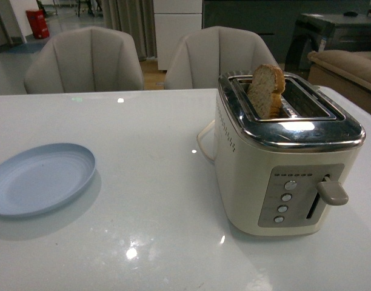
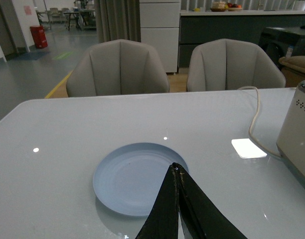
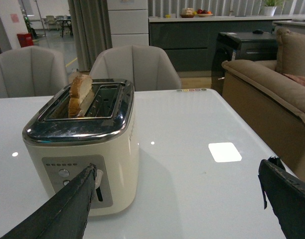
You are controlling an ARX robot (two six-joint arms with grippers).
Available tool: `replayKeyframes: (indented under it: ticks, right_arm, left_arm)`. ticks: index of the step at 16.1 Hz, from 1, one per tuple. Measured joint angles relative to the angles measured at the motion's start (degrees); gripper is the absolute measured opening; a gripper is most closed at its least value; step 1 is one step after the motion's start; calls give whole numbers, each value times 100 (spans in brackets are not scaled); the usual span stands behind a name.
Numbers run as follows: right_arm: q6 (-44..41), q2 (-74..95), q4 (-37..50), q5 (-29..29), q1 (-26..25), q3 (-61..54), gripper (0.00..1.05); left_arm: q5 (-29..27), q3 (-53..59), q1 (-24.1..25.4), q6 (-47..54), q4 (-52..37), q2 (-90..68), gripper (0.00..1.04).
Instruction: Left arm holds plate, right arm toasts bread
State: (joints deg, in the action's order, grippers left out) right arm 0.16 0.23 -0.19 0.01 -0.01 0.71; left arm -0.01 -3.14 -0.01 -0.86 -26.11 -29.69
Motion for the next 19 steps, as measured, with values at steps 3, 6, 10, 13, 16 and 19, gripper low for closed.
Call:
replayKeyframes:
  ticks: [3, 6, 10, 13, 16, 19]
  right_arm:
    - [0, 0, -2, -2, 0, 0, 98]
    - [0, 0, -2, -2, 0, 0, 98]
    - [0, 0, -2, 0, 0, 0, 98]
    - [0, 0, -2, 0, 0, 0, 98]
    - [0, 0, -2, -2, 0, 0, 98]
    - [0, 0, 0, -7, 0, 0, 98]
  left_arm:
    - [0, 256, 0, 2, 243, 538, 2]
    - [0, 256, 0, 2, 638, 1045, 2]
    - [-2, 256, 0, 2, 1121, 1488, 2]
    - [0, 256, 0, 2, 1386, 1749, 2]
    - [-4, 238, 0, 2, 1978, 2223, 2]
    - [-11, 212, 0, 2, 2581, 2914, 2]
